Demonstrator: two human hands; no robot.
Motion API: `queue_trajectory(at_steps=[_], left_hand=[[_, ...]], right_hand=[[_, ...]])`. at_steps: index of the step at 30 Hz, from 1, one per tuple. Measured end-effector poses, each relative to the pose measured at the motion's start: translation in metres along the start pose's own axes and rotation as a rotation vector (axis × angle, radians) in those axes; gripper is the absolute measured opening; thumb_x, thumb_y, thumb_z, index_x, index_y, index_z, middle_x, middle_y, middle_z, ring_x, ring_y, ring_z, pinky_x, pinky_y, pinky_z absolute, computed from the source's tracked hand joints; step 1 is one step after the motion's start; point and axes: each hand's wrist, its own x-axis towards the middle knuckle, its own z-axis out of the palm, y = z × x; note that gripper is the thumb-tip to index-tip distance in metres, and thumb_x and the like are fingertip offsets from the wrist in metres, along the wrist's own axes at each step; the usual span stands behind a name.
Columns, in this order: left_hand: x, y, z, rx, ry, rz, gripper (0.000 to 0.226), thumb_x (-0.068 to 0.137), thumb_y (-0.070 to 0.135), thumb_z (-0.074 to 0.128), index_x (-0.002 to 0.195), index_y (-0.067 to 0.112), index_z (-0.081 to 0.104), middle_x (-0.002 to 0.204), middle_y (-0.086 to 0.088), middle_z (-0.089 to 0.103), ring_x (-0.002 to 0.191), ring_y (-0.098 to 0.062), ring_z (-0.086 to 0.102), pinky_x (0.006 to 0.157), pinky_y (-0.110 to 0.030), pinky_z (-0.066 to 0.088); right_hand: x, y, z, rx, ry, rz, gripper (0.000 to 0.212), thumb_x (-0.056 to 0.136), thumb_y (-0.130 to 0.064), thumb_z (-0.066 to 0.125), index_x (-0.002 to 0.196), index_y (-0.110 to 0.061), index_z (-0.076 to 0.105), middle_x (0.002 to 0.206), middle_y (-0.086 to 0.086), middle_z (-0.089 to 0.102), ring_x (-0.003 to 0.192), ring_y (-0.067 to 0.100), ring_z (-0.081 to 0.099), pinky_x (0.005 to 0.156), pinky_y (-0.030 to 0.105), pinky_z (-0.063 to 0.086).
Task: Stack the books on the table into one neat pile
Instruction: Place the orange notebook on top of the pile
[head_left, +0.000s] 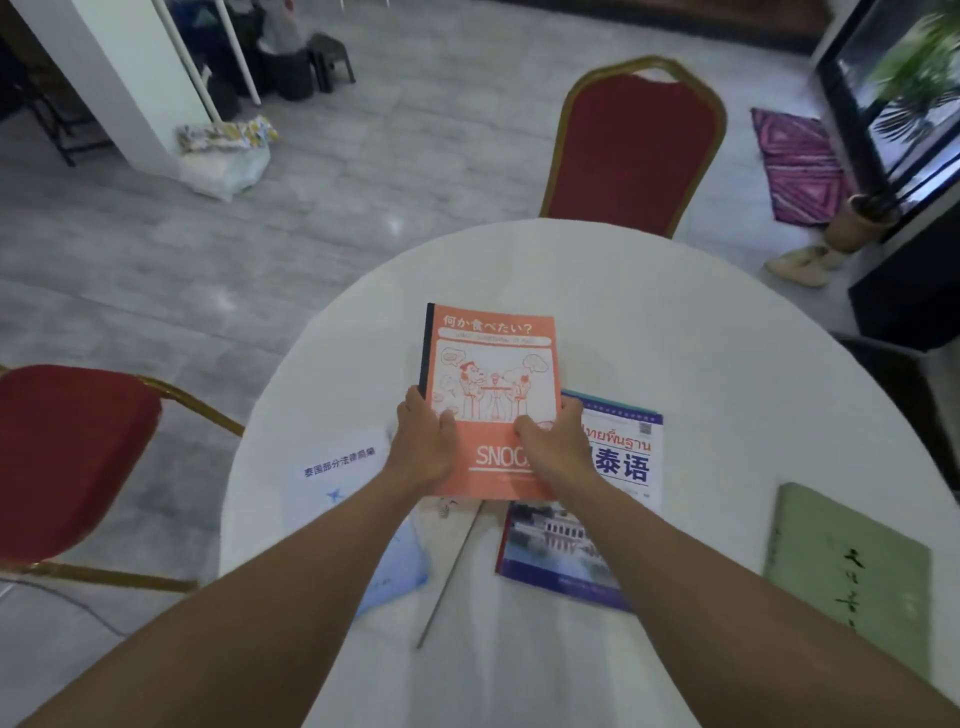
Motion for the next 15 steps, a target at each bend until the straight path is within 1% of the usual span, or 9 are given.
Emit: queue_trajectory(at_steps=[2, 4, 7, 8, 9, 10, 11, 13, 15], left_hand=[[-0.012, 0.003, 0.022, 0.039, -0.075, 0.073, 0.038, 0.095, 0.035, 0.042, 0.124, 0.010, 0.037, 0.123, -0.012, 0.052, 0.107, -0.028, 0.061, 0.085, -0.049, 0.058], [-0.021, 0.002, 0.043, 0.070, -0.158, 0.069, 0.038, 0.094, 0.037, 0.044, 0.122, 0.012, 0.038, 0.124, -0.012, 0.053, 0.107, -0.027, 0.062, 0.084, -0.047, 0.059], [-0.041, 0.007, 0.074, 0.190, -0.261, 0.050, 0.038, 0.096, 0.032, 0.048, 0.126, 0.011, 0.038, 0.130, -0.013, 0.052, 0.114, -0.028, 0.058, 0.093, -0.045, 0.055], [-0.049, 0.009, 0.084, 0.253, -0.282, 0.045, 0.039, 0.097, 0.029, 0.048, 0.129, 0.009, 0.038, 0.131, -0.014, 0.050, 0.117, -0.029, 0.055, 0.096, -0.044, 0.051], [-0.055, 0.010, 0.092, 0.335, -0.293, 0.039, 0.041, 0.097, 0.027, 0.047, 0.131, 0.007, 0.038, 0.133, -0.015, 0.048, 0.120, -0.031, 0.052, 0.098, -0.043, 0.048], [-0.060, 0.009, 0.097, 0.418, -0.302, 0.034, 0.041, 0.098, 0.026, 0.045, 0.132, 0.005, 0.037, 0.134, -0.016, 0.045, 0.121, -0.032, 0.049, 0.099, -0.043, 0.045], [-0.064, 0.007, 0.101, 0.471, -0.301, 0.027, 0.040, 0.098, 0.025, 0.044, 0.132, 0.004, 0.037, 0.134, -0.017, 0.043, 0.121, -0.033, 0.048, 0.098, -0.043, 0.045], [-0.065, 0.001, 0.104, 0.493, -0.293, 0.031, 0.036, 0.097, 0.023, 0.043, 0.127, 0.004, 0.038, 0.132, -0.018, 0.037, 0.114, -0.034, 0.052, 0.095, -0.043, 0.049], [-0.063, -0.002, 0.106, 0.498, -0.298, 0.060, 0.034, 0.097, 0.026, 0.043, 0.122, 0.004, 0.039, 0.128, -0.017, 0.033, 0.108, -0.035, 0.055, 0.092, -0.045, 0.051]], right_hand=[[-0.011, 0.015, -0.021, -0.012, 0.065, -0.019, 0.052, 0.100, -0.032, 0.063, 0.141, -0.022, 0.032, 0.116, 0.000, 0.065, 0.082, 0.013, 0.069, 0.060, 0.027, 0.053], [-0.018, 0.036, -0.038, -0.023, 0.119, -0.011, 0.055, 0.100, -0.037, 0.063, 0.144, -0.023, 0.032, 0.121, 0.000, 0.066, 0.087, 0.016, 0.071, 0.064, 0.029, 0.056], [-0.029, 0.070, -0.062, -0.068, 0.191, 0.032, 0.053, 0.099, -0.037, 0.063, 0.142, -0.021, 0.036, 0.126, 0.001, 0.064, 0.098, 0.022, 0.070, 0.070, 0.031, 0.057], [-0.033, 0.082, -0.069, -0.097, 0.213, 0.050, 0.052, 0.098, -0.035, 0.065, 0.140, -0.016, 0.040, 0.128, 0.005, 0.063, 0.101, 0.023, 0.069, 0.074, 0.033, 0.057], [-0.036, 0.093, -0.075, -0.145, 0.231, 0.069, 0.052, 0.096, -0.033, 0.066, 0.138, -0.011, 0.044, 0.132, 0.009, 0.061, 0.107, 0.026, 0.066, 0.081, 0.037, 0.057], [-0.037, 0.103, -0.078, -0.208, 0.242, 0.080, 0.053, 0.095, -0.031, 0.067, 0.138, -0.008, 0.046, 0.136, 0.013, 0.056, 0.116, 0.030, 0.061, 0.093, 0.041, 0.055], [-0.039, 0.110, -0.080, -0.276, 0.239, 0.092, 0.054, 0.095, -0.030, 0.067, 0.139, -0.005, 0.047, 0.140, 0.016, 0.049, 0.125, 0.032, 0.054, 0.102, 0.041, 0.050], [-0.043, 0.115, -0.081, -0.376, 0.235, 0.090, 0.054, 0.097, -0.032, 0.065, 0.140, -0.005, 0.046, 0.143, 0.015, 0.041, 0.133, 0.033, 0.042, 0.107, 0.041, 0.041], [-0.042, 0.115, -0.083, -0.406, 0.258, 0.076, 0.052, 0.097, -0.033, 0.063, 0.141, -0.009, 0.047, 0.144, 0.013, 0.040, 0.133, 0.032, 0.042, 0.107, 0.041, 0.041]])
